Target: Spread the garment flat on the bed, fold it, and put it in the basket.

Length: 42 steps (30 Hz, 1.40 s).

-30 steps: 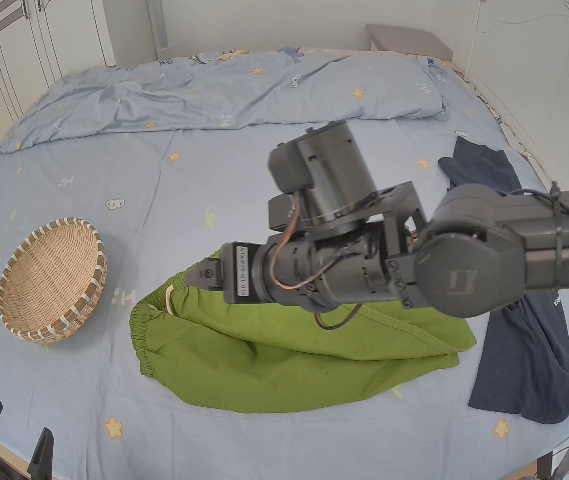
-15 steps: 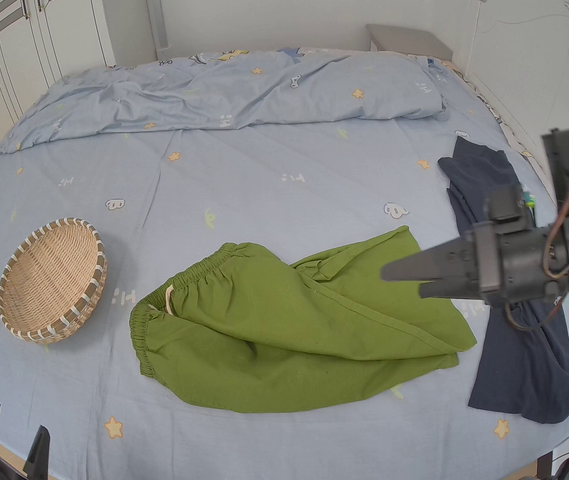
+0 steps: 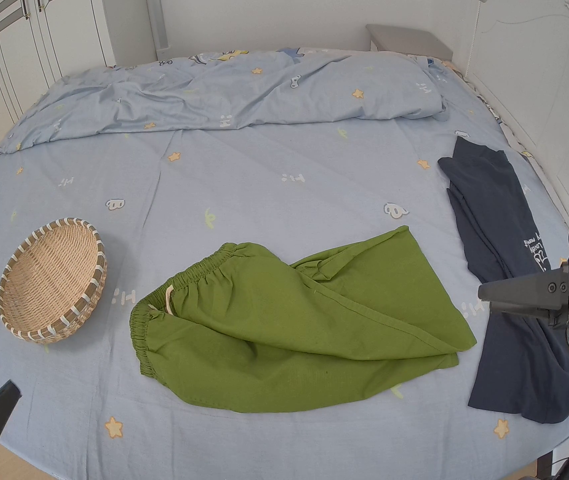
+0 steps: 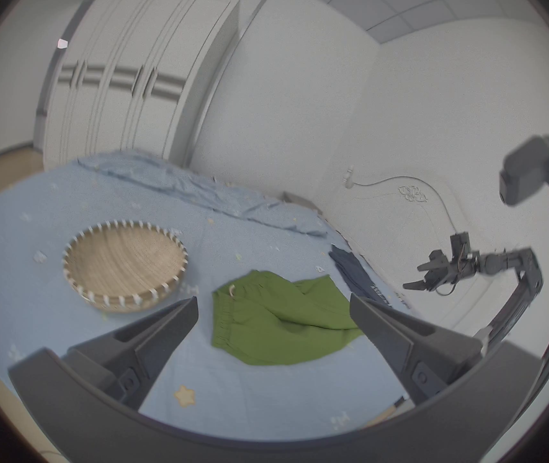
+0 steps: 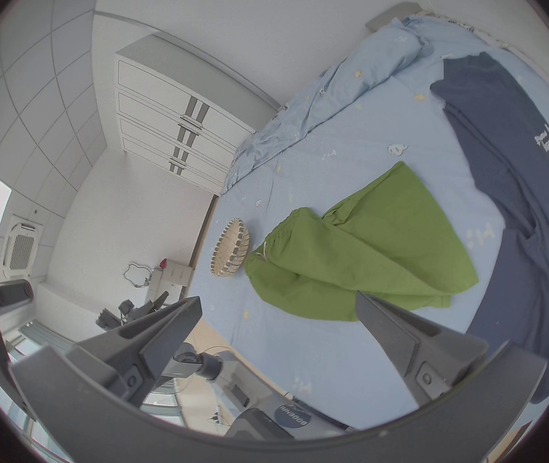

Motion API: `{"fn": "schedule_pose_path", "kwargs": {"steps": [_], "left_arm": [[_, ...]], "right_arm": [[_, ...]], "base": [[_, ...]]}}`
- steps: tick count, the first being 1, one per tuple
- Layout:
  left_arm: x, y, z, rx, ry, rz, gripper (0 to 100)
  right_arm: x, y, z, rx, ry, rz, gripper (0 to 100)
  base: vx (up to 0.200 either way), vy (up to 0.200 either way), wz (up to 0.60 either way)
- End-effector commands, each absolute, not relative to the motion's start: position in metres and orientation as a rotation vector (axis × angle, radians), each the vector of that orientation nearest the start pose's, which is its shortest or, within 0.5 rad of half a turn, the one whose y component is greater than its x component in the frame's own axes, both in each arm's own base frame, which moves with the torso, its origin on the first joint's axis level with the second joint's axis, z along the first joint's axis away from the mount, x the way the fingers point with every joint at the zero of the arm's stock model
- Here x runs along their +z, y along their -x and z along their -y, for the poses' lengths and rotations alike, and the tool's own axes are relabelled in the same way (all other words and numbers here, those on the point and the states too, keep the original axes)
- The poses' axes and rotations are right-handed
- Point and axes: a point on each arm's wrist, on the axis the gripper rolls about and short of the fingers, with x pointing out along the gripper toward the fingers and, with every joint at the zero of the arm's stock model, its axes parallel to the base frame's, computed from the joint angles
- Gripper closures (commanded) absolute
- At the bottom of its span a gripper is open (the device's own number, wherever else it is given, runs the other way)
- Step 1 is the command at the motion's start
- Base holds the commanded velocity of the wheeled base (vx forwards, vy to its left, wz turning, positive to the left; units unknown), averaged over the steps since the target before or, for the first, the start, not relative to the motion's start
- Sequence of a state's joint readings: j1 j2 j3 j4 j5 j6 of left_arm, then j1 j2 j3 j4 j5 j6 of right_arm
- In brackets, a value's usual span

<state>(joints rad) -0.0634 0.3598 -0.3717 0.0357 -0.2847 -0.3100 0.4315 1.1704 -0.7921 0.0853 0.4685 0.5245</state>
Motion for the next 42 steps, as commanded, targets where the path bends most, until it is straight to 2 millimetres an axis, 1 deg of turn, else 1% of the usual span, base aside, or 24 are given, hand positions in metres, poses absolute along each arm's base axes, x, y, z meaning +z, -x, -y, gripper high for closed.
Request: {"fn": "schedule_pose_path", "kwargs": {"steps": [1,2,3,6,9,10,11,12,14,16,18,19,24,25,29,30,32,35,38,42], "left_arm": [[0.177,-0.083,0.017,-0.426,0.496,-0.485,0],[0.176,-0.087,0.017,-0.428,0.501,-0.507,0],[0.169,-0.107,0.019,-0.434,0.517,-0.597,0],[0.154,-0.141,0.015,-0.451,0.505,-0.683,0],[0.134,-0.172,0.002,-0.528,0.421,-0.693,0],[0.131,-0.176,-0.001,-0.541,0.403,-0.687,0],[0.123,-0.190,-0.013,-0.576,0.341,-0.648,0],[0.119,-0.196,-0.021,-0.607,0.311,-0.620,0],[0.111,-0.200,-0.032,-0.684,0.305,-0.588,0],[0.110,-0.201,-0.037,-0.752,0.354,-0.571,0],[0.108,-0.203,-0.038,-0.776,0.368,-0.569,0],[0.102,-0.205,-0.039,-0.765,0.384,-0.597,0],[0.098,-0.209,-0.042,-0.751,0.390,-0.604,0],[0.095,-0.212,-0.044,-0.745,0.397,-0.612,0],[0.090,-0.217,-0.045,-0.747,0.396,-0.611,0],[0.084,-0.221,-0.046,-0.748,0.399,-0.619,0],[0.079,-0.225,-0.045,-0.755,0.395,-0.618,0],[0.072,-0.228,-0.041,-0.772,0.384,-0.617,0],[0.065,-0.233,-0.033,-0.800,0.367,-0.624,0],[0.052,-0.239,-0.033,-0.792,0.361,-0.632,0]], "right_arm": [[0.219,-0.156,-0.067,0.648,-0.392,-0.665,0],[0.218,-0.156,-0.067,0.648,-0.385,-0.666,0],[0.214,-0.158,-0.067,0.636,-0.363,-0.675,0],[0.210,-0.156,-0.068,0.651,-0.372,-0.693,0],[0.208,-0.155,-0.069,0.655,-0.371,-0.706,0],[0.207,-0.154,-0.069,0.656,-0.371,-0.707,0],[0.205,-0.154,-0.069,0.656,-0.367,-0.712,0],[0.204,-0.153,-0.068,0.657,-0.363,-0.713,0],[0.204,-0.152,-0.068,0.657,-0.364,-0.712,0],[0.204,-0.153,-0.068,0.653,-0.366,-0.715,0],[0.203,-0.153,-0.068,0.652,-0.366,-0.717,0],[0.203,-0.154,-0.068,0.652,-0.364,-0.718,0],[0.202,-0.154,-0.069,0.654,-0.362,-0.724,0],[0.201,-0.154,-0.069,0.653,-0.362,-0.727,0],[0.202,-0.155,-0.069,0.651,-0.370,-0.727,0],[0.202,-0.155,-0.069,0.649,-0.371,-0.730,0],[0.202,-0.155,-0.069,0.651,-0.370,-0.729,0],[0.202,-0.155,-0.069,0.651,-0.370,-0.729,0],[0.202,-0.155,-0.069,0.651,-0.370,-0.729,0],[0.201,-0.155,-0.069,0.650,-0.370,-0.732,0]], "base": [[0.000,0.000,0.00],[0.000,0.000,0.00],[0.000,0.000,0.00],[0.000,0.000,0.00],[0.000,0.000,0.00],[0.000,0.000,0.00],[0.000,0.000,0.00],[0.000,0.000,0.00],[0.000,0.000,0.00],[0.000,0.000,0.00],[0.000,0.000,0.00],[0.000,0.000,0.00],[0.000,0.000,0.00],[0.000,0.000,0.00],[0.000,0.000,0.00],[0.000,0.000,0.00],[0.000,0.000,0.00],[0.000,0.000,0.00],[0.000,0.000,0.00],[0.000,0.000,0.00]]}}
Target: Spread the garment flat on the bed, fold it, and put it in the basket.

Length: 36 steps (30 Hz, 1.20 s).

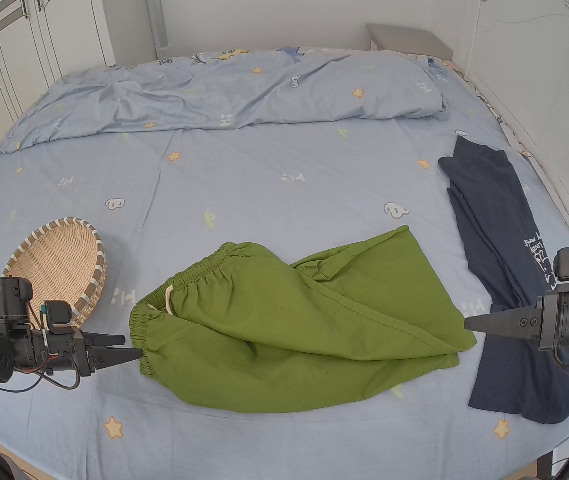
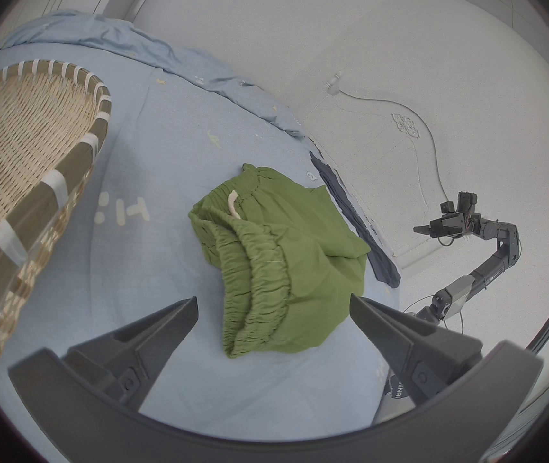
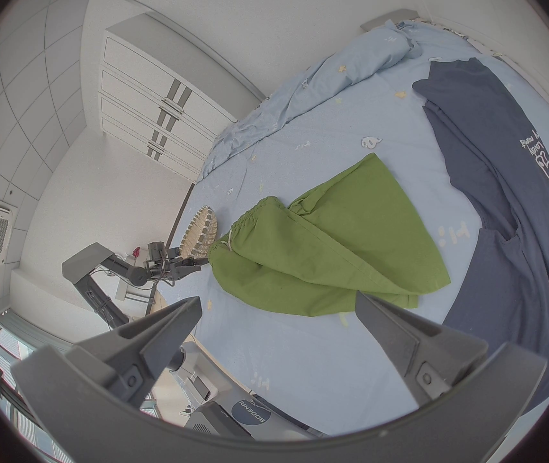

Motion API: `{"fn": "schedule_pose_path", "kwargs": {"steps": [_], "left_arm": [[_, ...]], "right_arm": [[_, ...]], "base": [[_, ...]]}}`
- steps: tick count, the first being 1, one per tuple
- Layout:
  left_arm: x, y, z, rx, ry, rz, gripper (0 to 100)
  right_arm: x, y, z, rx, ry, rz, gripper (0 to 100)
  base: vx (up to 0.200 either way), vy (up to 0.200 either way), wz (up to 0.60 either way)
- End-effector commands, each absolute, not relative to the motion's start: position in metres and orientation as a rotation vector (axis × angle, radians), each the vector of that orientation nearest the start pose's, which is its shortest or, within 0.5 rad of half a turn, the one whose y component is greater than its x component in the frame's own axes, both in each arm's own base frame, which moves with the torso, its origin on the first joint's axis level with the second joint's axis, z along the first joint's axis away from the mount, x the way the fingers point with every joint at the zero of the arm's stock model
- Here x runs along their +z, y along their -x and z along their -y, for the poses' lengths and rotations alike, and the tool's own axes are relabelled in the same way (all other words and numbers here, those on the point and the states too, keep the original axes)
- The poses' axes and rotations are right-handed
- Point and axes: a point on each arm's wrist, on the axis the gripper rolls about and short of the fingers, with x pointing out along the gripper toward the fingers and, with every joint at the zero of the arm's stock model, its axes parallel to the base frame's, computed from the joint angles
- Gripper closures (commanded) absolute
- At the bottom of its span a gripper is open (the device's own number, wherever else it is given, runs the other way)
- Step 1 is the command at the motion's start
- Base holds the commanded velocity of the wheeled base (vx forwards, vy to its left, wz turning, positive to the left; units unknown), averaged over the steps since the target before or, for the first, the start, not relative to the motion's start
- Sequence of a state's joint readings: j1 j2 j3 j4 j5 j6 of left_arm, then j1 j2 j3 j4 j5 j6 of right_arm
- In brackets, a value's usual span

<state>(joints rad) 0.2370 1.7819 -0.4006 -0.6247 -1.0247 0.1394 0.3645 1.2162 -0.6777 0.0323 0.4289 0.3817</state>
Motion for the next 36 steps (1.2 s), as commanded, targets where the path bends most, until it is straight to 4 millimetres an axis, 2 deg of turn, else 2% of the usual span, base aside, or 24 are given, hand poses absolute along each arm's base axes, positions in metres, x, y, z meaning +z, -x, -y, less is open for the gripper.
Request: {"fn": "schedule_pose_path", "kwargs": {"steps": [1,6,17,25,36], "left_arm": [[0.051,-0.239,-0.033,-0.792,0.360,-0.631,0],[0.044,-0.245,-0.033,-0.798,0.350,-0.614,0],[0.040,-0.251,-0.016,-0.871,0.321,-0.616,0],[0.025,-0.258,-0.016,-0.869,0.322,-0.616,0],[0.023,-0.258,-0.017,-0.867,0.325,-0.615,0]], "right_arm": [[0.201,-0.155,-0.069,0.650,-0.370,-0.732,0],[0.201,-0.155,-0.070,0.652,-0.370,-0.731,0],[0.199,-0.157,-0.070,0.647,-0.369,-0.742,0],[0.198,-0.158,-0.071,0.648,-0.368,-0.747,0],[0.196,-0.160,-0.071,0.643,-0.368,-0.757,0]], "base": [[0.000,0.000,0.00],[0.000,0.000,0.00],[0.000,0.000,0.00],[0.000,0.000,0.00],[0.000,0.000,0.00]]}}
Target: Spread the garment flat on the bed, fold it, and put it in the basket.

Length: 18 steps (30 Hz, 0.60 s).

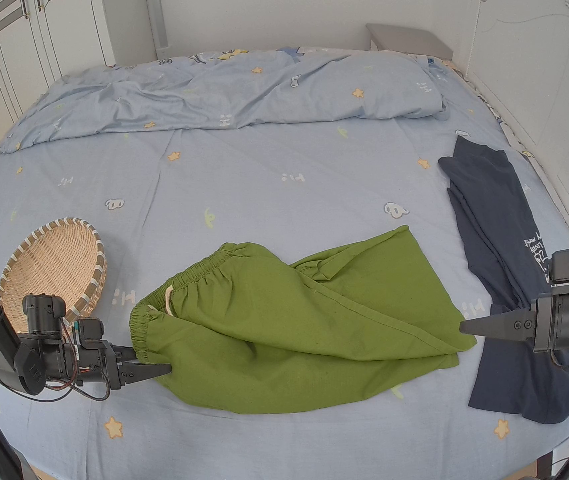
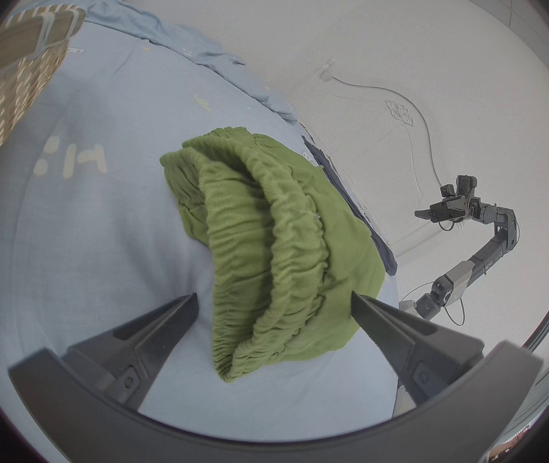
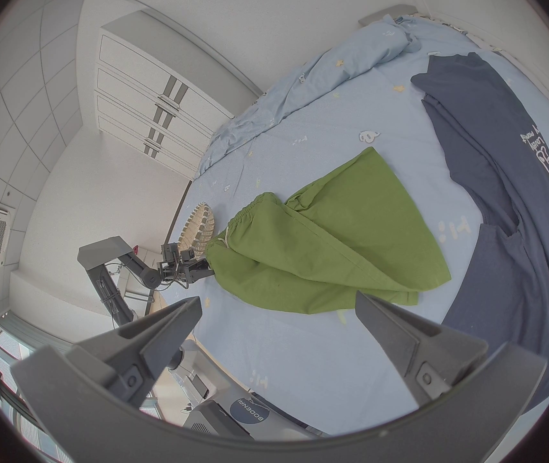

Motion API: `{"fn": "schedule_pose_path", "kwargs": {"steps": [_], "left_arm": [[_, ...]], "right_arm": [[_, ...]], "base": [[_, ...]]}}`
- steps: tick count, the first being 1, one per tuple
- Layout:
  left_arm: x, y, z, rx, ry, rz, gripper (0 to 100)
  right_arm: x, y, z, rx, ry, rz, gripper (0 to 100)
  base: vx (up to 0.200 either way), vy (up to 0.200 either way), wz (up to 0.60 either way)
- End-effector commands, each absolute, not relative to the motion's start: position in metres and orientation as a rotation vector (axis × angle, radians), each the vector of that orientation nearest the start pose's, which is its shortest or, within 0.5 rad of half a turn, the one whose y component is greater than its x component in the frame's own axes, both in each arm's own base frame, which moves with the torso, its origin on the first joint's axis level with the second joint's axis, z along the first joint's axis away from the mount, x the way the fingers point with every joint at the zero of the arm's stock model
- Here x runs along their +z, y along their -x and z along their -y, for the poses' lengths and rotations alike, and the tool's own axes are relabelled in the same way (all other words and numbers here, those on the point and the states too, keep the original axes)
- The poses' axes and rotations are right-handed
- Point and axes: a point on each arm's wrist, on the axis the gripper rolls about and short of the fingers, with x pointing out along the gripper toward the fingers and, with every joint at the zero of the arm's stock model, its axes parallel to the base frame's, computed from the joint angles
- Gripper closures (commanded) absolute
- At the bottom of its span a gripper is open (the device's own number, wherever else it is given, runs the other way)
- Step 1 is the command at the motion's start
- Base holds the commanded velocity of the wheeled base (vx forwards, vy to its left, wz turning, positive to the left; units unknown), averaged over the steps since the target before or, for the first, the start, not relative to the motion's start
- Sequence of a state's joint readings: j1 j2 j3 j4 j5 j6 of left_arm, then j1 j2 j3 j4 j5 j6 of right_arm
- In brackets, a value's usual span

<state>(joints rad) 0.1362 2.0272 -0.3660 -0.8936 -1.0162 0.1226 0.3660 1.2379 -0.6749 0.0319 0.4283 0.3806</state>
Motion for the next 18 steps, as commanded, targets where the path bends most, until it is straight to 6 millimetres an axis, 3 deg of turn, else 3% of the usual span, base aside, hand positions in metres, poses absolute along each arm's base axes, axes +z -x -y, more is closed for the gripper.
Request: {"fn": "schedule_pose_path", "kwargs": {"steps": [1,12,13,18], "left_arm": [[0.0231,-0.2576,-0.0169,-0.868,0.327,-0.616,0],[0.0217,-0.2575,-0.0183,-0.873,0.335,-0.616,0],[0.0207,-0.2580,-0.0180,-0.875,0.337,-0.619,100],[0.0193,-0.2578,-0.0171,-0.878,0.338,-0.624,100]], "right_arm": [[0.1965,-0.1597,-0.0713,0.643,-0.368,-0.757,0],[0.1965,-0.1597,-0.0713,0.643,-0.368,-0.757,0],[0.1963,-0.1597,-0.0713,0.643,-0.368,-0.759,0],[0.1965,-0.1597,-0.0713,0.643,-0.368,-0.757,0]], "base": [[0.000,0.000,0.00],[0.000,0.000,0.00],[0.000,0.000,0.00],[0.000,0.000,0.00]]}}
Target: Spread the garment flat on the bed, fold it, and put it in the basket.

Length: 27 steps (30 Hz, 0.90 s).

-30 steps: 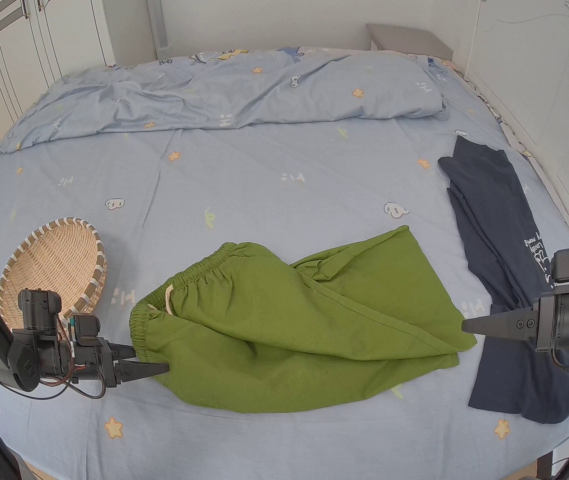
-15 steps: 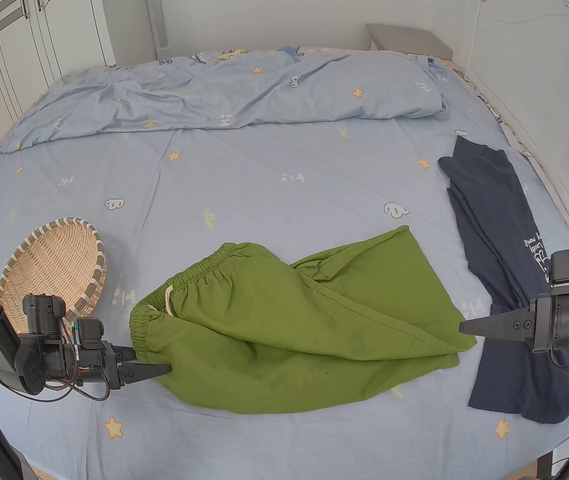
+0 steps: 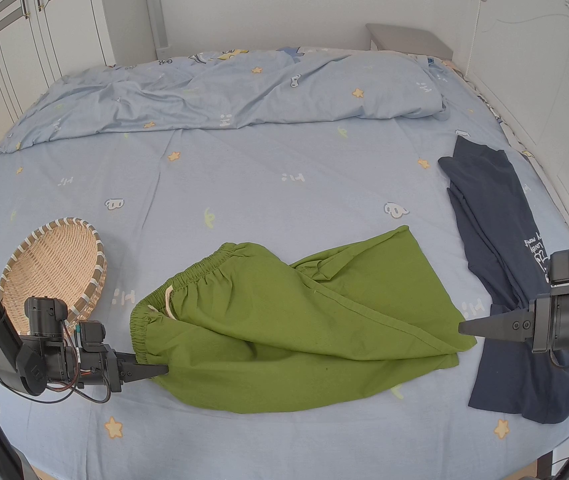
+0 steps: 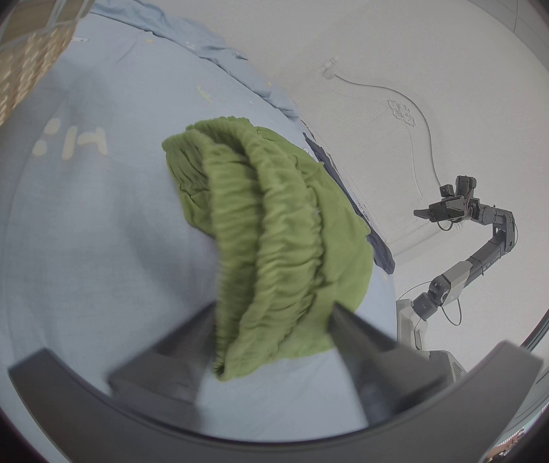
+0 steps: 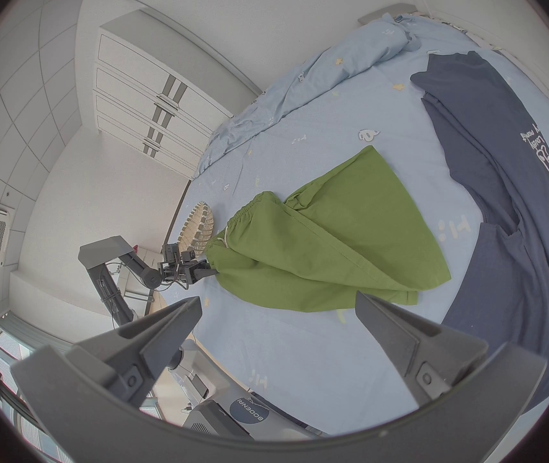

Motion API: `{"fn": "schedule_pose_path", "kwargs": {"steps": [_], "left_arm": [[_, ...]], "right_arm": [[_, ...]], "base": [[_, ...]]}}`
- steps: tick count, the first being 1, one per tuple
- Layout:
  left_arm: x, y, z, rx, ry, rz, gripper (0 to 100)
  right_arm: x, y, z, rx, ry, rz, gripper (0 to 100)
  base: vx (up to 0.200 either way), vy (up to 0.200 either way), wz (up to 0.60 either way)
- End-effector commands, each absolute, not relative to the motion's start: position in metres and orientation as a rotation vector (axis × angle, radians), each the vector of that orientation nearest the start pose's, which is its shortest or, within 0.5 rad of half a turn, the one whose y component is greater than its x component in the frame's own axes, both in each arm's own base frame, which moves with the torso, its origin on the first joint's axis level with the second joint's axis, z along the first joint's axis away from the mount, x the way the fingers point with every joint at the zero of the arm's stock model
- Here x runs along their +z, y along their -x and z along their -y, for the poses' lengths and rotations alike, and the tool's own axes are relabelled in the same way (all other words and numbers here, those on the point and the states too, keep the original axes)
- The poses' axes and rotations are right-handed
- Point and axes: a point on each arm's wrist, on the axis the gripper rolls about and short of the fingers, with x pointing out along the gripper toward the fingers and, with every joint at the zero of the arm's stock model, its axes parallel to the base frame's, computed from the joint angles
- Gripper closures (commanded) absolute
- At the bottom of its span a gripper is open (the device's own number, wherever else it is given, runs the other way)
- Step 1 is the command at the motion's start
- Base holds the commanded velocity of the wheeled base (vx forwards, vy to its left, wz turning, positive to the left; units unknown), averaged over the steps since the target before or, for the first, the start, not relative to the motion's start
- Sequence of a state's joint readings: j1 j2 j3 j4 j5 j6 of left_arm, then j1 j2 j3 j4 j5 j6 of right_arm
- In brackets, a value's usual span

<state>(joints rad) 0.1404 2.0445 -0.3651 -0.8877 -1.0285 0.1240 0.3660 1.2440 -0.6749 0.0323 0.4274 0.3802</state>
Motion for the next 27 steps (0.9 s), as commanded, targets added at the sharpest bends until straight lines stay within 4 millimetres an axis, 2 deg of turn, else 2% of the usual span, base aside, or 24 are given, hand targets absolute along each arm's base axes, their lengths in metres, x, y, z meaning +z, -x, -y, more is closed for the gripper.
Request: {"fn": "schedule_pose_path", "kwargs": {"steps": [1,9,13,14,15,18,25,27], "left_arm": [[0.019,-0.258,-0.017,-0.878,0.338,-0.624,100],[0.020,-0.255,-0.019,-0.871,0.349,-0.627,100],[0.040,-0.234,-0.015,-0.853,0.401,-0.639,100],[0.040,-0.234,-0.015,-0.853,0.401,-0.639,100],[0.049,-0.224,-0.013,-0.831,0.460,-0.661,100],[0.058,-0.212,-0.014,-0.799,0.528,-0.691,100],[0.051,-0.197,-0.017,-0.742,0.632,-0.830,100],[0.051,-0.197,-0.017,-0.741,0.632,-0.831,100]], "right_arm": [[0.196,-0.160,-0.071,0.643,-0.368,-0.757,0],[0.196,-0.160,-0.071,0.642,-0.367,-0.757,0],[0.195,-0.156,-0.070,0.639,-0.370,-0.770,0],[0.195,-0.156,-0.070,0.639,-0.370,-0.770,0],[0.191,-0.155,-0.069,0.634,-0.370,-0.787,0],[0.181,-0.150,-0.066,0.620,-0.369,-0.821,0],[0.154,-0.147,-0.058,0.564,-0.377,-0.915,0],[0.151,-0.148,-0.058,0.562,-0.378,-0.925,0]], "base": [[0.000,0.000,0.00],[0.000,0.000,0.00],[0.000,0.000,0.00],[0.000,0.000,0.00],[0.000,0.000,0.00],[0.000,0.000,0.00],[0.000,0.000,0.00],[0.000,0.000,0.00]]}}
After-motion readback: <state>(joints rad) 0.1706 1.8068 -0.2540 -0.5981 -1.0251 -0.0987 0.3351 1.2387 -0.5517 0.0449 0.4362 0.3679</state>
